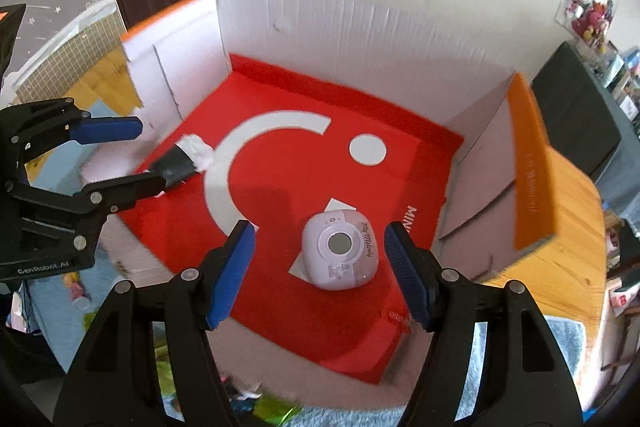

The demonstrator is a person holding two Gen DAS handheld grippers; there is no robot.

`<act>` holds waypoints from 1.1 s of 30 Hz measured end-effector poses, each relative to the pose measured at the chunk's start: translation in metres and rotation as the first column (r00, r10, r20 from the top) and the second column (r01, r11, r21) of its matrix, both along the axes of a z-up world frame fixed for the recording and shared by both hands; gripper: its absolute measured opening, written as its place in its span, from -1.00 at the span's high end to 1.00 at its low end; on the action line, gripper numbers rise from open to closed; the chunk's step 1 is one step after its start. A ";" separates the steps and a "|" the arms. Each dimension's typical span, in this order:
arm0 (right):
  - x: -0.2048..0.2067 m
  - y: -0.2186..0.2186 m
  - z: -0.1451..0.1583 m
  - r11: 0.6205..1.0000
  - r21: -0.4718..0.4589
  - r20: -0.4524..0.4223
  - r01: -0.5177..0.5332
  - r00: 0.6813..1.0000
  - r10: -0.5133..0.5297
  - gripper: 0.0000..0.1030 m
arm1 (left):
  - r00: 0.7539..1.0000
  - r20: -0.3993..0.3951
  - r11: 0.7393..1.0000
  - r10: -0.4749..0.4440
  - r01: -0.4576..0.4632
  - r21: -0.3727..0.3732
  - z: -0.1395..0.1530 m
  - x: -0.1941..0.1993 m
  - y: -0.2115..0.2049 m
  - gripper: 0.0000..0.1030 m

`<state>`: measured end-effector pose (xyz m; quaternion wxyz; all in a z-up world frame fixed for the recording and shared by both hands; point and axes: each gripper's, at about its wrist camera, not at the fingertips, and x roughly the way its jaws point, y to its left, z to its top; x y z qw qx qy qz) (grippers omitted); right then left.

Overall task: Organize objects
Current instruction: 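Open both grippers to release the figure and speaker inside the box, then withdraw both grippers from the box back toward the towel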

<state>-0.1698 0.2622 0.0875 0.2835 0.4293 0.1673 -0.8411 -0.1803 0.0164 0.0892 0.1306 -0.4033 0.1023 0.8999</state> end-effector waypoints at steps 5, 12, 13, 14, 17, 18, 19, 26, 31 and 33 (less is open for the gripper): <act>0.001 -0.048 -0.002 0.999 -0.047 -0.065 0.014 0.998 -0.018 -0.46 | 0.998 -0.056 0.999 0.029 -0.027 0.030 0.024 0.026 -0.009 -0.22; 0.030 -0.046 0.016 0.995 -0.098 -0.121 0.027 0.992 -0.039 -0.51 | 0.989 -0.135 0.997 0.057 -0.050 0.053 0.045 0.069 -0.017 -0.46; 0.036 -0.044 0.018 0.994 -0.109 -0.126 0.029 0.991 -0.043 -0.55 | 0.988 -0.141 0.997 0.061 -0.053 0.054 0.046 0.074 -0.018 -0.47; 0.040 -0.043 0.019 0.993 -0.115 -0.132 0.032 0.990 -0.047 -0.57 | 0.987 -0.149 0.997 0.064 -0.057 0.055 0.048 0.078 -0.018 -0.48; 0.054 -0.041 0.021 0.991 -0.128 -0.151 0.034 0.987 -0.053 -0.57 | 0.984 -0.163 0.996 0.075 -0.066 0.064 0.050 0.092 -0.020 -0.49; 0.057 -0.041 0.021 0.991 -0.131 -0.157 0.038 0.986 -0.058 -0.58 | 0.983 -0.164 0.995 0.077 -0.067 0.067 0.050 0.094 -0.021 -0.51; 0.061 -0.040 0.021 0.990 -0.136 -0.163 0.042 0.985 -0.064 -0.58 | 0.983 -0.167 0.995 0.081 -0.070 0.073 0.049 0.099 -0.021 -0.53; 0.089 -0.034 0.023 0.985 -0.147 -0.223 0.085 0.968 -0.117 -0.92 | 0.970 -0.211 0.992 0.118 -0.103 0.077 0.048 0.127 -0.023 -0.90; 0.103 -0.029 0.015 0.976 -0.182 -0.230 0.119 0.960 -0.160 -0.93 | 0.964 -0.217 0.986 0.152 -0.133 0.100 0.041 0.145 -0.028 -0.97; 0.109 -0.027 0.010 0.975 -0.184 -0.231 0.128 0.958 -0.169 -0.93 | 0.965 -0.206 0.983 0.163 -0.142 0.114 0.036 0.149 -0.031 -0.97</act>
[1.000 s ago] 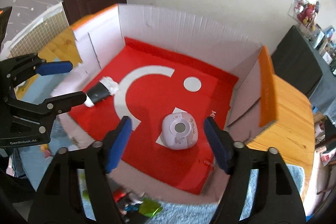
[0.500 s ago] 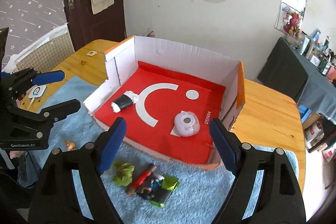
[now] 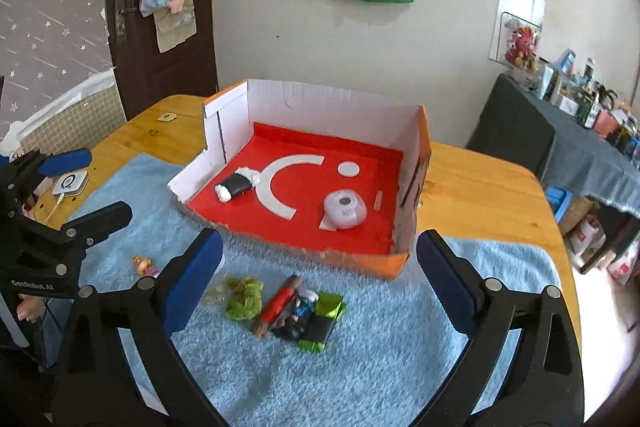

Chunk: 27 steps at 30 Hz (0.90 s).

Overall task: Organize objects
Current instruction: 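Withdraw both grippers from the box back toward the towel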

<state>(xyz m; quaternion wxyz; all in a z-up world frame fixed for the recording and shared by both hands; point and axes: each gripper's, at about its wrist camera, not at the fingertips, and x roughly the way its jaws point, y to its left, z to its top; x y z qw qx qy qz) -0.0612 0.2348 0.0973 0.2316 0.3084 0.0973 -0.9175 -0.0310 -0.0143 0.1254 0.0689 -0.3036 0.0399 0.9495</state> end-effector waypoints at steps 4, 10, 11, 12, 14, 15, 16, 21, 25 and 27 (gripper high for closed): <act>0.007 -0.002 -0.016 1.000 0.001 0.006 0.018 1.000 -0.018 -0.93 | 1.000 0.017 0.999 0.025 -0.026 0.026 -0.013 0.007 -0.004 -0.97; 0.018 0.000 -0.038 0.999 -0.010 0.011 0.050 0.999 -0.049 -0.93 | 0.998 0.040 0.998 0.047 -0.049 0.046 -0.034 0.017 -0.002 -0.97; 0.019 0.002 -0.041 0.998 -0.018 0.015 0.057 0.998 -0.057 -0.93 | 0.998 0.042 0.997 0.052 -0.054 0.052 -0.038 0.018 -0.002 -0.97; 0.020 0.004 -0.044 0.998 -0.026 0.017 0.064 0.998 -0.064 -0.93 | 0.997 0.046 0.997 0.056 -0.058 0.054 -0.041 0.019 -0.001 -0.97; 0.023 0.008 -0.050 0.996 -0.042 0.024 0.079 0.997 -0.078 -0.93 | 0.996 0.053 0.995 0.073 -0.076 0.058 -0.047 0.021 0.000 -0.97; 0.024 0.010 -0.053 0.995 -0.045 0.026 0.088 0.996 -0.086 -0.93 | 0.995 0.055 0.995 0.084 -0.087 0.055 -0.051 0.022 0.000 -0.97; 0.025 0.011 -0.056 0.994 -0.047 0.028 0.094 0.995 -0.093 -0.93 | 0.994 0.057 0.994 0.098 -0.100 0.048 -0.055 0.023 0.001 -0.97; 0.032 0.017 -0.069 0.991 -0.054 0.041 0.121 0.992 -0.118 -0.93 | 0.990 0.078 0.989 0.116 -0.123 0.082 -0.068 0.025 0.001 -0.97; 0.039 0.017 -0.080 0.990 -0.047 0.038 0.134 0.990 -0.133 -0.93 | 0.987 0.095 0.987 0.127 -0.135 0.088 -0.082 0.029 0.003 -0.97; 0.041 0.017 -0.086 0.990 -0.045 0.047 0.136 0.990 -0.134 -0.93 | 0.986 0.108 0.987 0.126 -0.135 0.083 -0.089 0.030 0.005 -0.97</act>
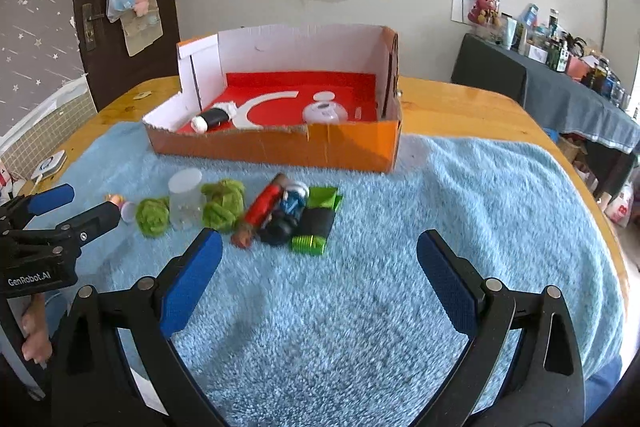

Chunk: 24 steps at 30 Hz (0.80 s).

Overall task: Organize objects
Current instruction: 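Withdraw both grippers from the box back toward the towel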

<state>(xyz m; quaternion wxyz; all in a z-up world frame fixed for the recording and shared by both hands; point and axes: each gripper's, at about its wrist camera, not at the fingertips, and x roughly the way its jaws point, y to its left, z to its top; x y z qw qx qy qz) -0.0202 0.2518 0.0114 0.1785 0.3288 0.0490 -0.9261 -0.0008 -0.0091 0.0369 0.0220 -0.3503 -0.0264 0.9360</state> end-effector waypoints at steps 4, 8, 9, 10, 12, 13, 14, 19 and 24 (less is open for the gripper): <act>0.001 -0.002 -0.014 1.000 0.008 0.026 0.002 1.000 -0.002 -0.93 | 1.000 0.014 1.000 0.002 -0.002 -0.012 -0.010 0.002 0.003 -0.97; -0.002 -0.001 -0.017 1.000 0.003 0.037 0.004 0.999 -0.004 -0.93 | 1.000 0.019 1.000 0.007 -0.007 -0.011 -0.012 0.001 0.002 -0.97; -0.002 -0.001 -0.017 1.000 0.006 0.035 0.007 0.999 -0.007 -0.93 | 1.000 0.020 1.000 0.010 -0.010 -0.010 -0.012 0.000 0.001 -0.97; -0.003 -0.001 -0.017 1.000 0.008 0.034 0.010 0.999 -0.010 -0.93 | 1.000 0.022 1.000 0.013 -0.013 -0.010 -0.013 -0.001 0.000 -0.97; -0.007 0.000 -0.018 1.000 0.013 0.038 0.016 0.999 -0.016 -0.93 | 0.999 0.030 1.000 0.016 -0.016 -0.014 -0.014 -0.004 -0.001 -0.97; -0.008 0.000 -0.018 1.000 0.015 0.040 0.020 0.999 -0.021 -0.93 | 0.999 0.034 1.000 0.018 -0.018 -0.017 -0.014 -0.005 -0.001 -0.97; -0.010 0.000 -0.019 1.000 0.017 0.044 0.026 0.999 -0.027 -0.93 | 0.999 0.038 1.000 0.020 -0.020 -0.019 -0.015 -0.006 -0.002 -0.97; -0.021 0.001 -0.022 0.998 0.043 0.063 0.046 0.997 -0.049 -0.93 | 0.998 0.068 1.000 0.017 -0.016 -0.020 -0.020 -0.015 -0.007 -0.88; -0.033 0.004 -0.025 0.994 0.089 0.089 0.064 0.993 -0.072 -0.93 | 0.995 0.101 1.000 0.011 -0.009 -0.022 -0.023 -0.024 -0.013 -0.80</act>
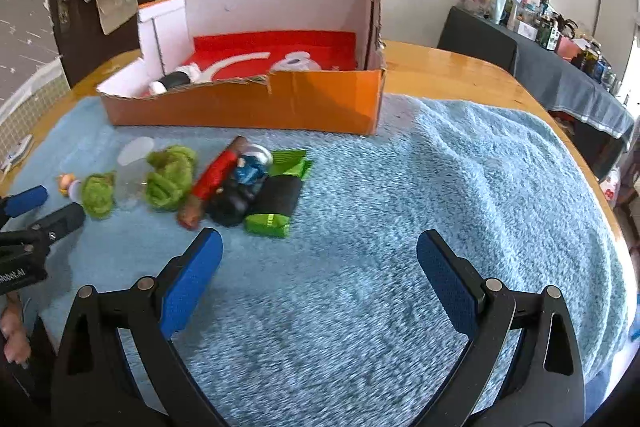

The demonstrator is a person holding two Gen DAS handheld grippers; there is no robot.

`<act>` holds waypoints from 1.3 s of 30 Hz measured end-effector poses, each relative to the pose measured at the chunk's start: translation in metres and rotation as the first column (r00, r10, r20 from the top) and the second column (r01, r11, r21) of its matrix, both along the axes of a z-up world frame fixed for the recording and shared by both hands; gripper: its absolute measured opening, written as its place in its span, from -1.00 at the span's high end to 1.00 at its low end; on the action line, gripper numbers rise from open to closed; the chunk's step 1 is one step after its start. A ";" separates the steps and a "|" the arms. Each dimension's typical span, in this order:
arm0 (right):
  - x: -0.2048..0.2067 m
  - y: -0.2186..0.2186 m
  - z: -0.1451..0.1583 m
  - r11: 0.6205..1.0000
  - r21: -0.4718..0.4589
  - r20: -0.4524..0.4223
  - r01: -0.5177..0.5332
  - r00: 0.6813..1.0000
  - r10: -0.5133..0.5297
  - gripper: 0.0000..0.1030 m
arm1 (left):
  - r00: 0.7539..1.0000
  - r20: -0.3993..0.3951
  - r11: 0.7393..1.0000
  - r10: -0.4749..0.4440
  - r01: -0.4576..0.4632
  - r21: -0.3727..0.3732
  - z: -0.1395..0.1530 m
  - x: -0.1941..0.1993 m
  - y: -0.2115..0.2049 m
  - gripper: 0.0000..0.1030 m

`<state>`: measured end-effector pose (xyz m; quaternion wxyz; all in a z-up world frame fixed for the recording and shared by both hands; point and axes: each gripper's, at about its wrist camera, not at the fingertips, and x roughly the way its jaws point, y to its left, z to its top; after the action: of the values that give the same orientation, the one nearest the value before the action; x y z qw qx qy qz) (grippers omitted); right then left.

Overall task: Organize objects
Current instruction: 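Withdraw both grippers from the box back toward the towel, then grasp the doll with the left gripper while the right grasps the green-wrapped bar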

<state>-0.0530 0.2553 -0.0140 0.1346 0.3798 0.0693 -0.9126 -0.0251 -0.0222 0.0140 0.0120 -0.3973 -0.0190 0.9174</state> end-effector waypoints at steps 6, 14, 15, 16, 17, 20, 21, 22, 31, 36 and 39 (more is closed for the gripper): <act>-0.012 -0.001 -0.001 1.000 0.013 0.028 0.002 1.000 -0.003 -0.93 | 1.000 0.006 1.000 -0.012 0.012 -0.013 0.000 -0.009 -0.003 -0.71; -0.025 -0.006 0.002 0.998 0.060 0.042 -0.003 0.999 0.001 -0.92 | 0.999 0.011 0.999 -0.041 0.041 0.003 0.004 -0.018 -0.007 -0.38; -0.027 -0.005 0.002 0.998 0.059 0.046 -0.004 0.999 0.001 -0.92 | 0.999 0.011 0.999 -0.048 0.048 0.006 0.005 -0.019 -0.006 -0.34; -0.029 -0.005 0.002 0.998 0.055 0.051 -0.007 0.999 0.005 -0.91 | 0.999 0.011 0.999 -0.052 0.052 0.006 0.005 -0.019 -0.006 -0.31; -0.031 -0.004 0.003 0.999 0.049 0.059 -0.013 0.998 0.010 -0.85 | 0.998 0.010 0.998 -0.060 0.060 0.007 0.006 -0.020 -0.005 -0.22; -0.035 -0.007 0.003 0.998 0.036 0.085 -0.044 0.996 0.041 -0.52 | 0.996 0.013 0.996 -0.084 0.084 0.012 0.006 -0.021 -0.001 -0.03; -0.036 -0.008 0.003 0.998 0.029 0.091 -0.055 0.994 0.052 -0.46 | 0.996 0.013 0.996 -0.087 0.087 0.007 0.006 -0.022 0.001 0.01; -0.037 -0.010 0.003 0.998 0.024 0.093 -0.064 0.994 0.062 -0.36 | 0.996 0.010 0.996 -0.091 0.091 0.004 0.006 -0.022 0.002 0.01; -0.035 -0.019 0.007 0.988 -0.021 0.103 -0.153 0.983 0.155 0.55 | 0.992 0.009 0.992 -0.123 0.122 0.027 0.010 -0.023 0.005 0.01; -0.034 -0.015 0.011 0.987 -0.050 0.086 -0.155 0.984 0.159 0.56 | 0.991 -0.008 0.991 -0.134 0.134 0.027 0.017 -0.021 0.008 0.01; -0.033 -0.012 0.018 0.985 -0.068 0.074 -0.156 0.984 0.161 0.56 | 0.990 -0.020 0.990 -0.137 0.138 0.027 0.022 -0.021 0.009 0.01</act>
<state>-0.0862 0.2434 0.0037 0.2210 0.4045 0.0655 -0.8850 -0.0464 -0.0130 0.0359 0.0809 -0.3892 -0.0044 0.9176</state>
